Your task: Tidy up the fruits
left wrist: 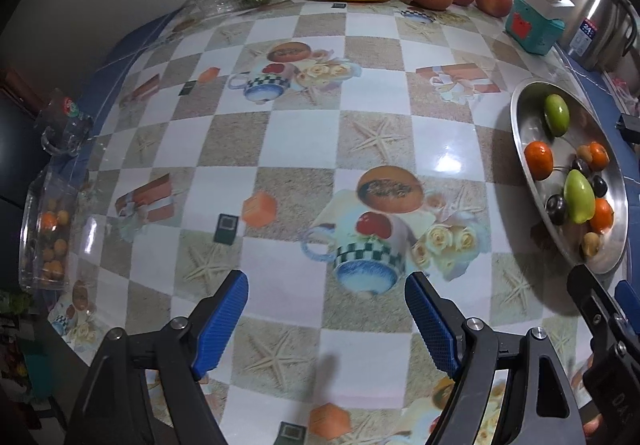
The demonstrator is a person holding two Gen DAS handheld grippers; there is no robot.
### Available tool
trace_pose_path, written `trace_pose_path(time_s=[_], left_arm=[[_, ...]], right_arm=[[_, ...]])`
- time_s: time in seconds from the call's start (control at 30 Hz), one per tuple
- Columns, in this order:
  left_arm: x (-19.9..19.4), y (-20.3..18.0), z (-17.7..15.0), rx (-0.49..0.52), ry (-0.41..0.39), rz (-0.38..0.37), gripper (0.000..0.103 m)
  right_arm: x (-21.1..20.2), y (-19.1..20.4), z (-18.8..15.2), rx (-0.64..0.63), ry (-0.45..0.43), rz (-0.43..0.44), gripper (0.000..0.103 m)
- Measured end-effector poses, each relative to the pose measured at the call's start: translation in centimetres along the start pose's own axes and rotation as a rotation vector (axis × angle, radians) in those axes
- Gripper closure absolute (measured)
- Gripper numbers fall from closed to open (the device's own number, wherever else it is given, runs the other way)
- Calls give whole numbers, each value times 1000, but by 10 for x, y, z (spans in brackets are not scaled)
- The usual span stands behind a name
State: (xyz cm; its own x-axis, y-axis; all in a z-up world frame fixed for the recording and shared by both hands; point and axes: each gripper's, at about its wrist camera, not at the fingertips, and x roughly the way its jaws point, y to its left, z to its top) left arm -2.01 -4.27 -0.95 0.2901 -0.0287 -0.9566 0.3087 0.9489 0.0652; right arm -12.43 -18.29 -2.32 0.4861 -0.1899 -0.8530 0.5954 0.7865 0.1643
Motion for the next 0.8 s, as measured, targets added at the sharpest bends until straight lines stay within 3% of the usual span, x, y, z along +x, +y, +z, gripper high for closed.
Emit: trace_pose_path(time_s=[0.8], left_arm=[[-2,17,-8,-43,2,-73,20]], right_arm=[[-2,9,-7,-45,12,-41,2]])
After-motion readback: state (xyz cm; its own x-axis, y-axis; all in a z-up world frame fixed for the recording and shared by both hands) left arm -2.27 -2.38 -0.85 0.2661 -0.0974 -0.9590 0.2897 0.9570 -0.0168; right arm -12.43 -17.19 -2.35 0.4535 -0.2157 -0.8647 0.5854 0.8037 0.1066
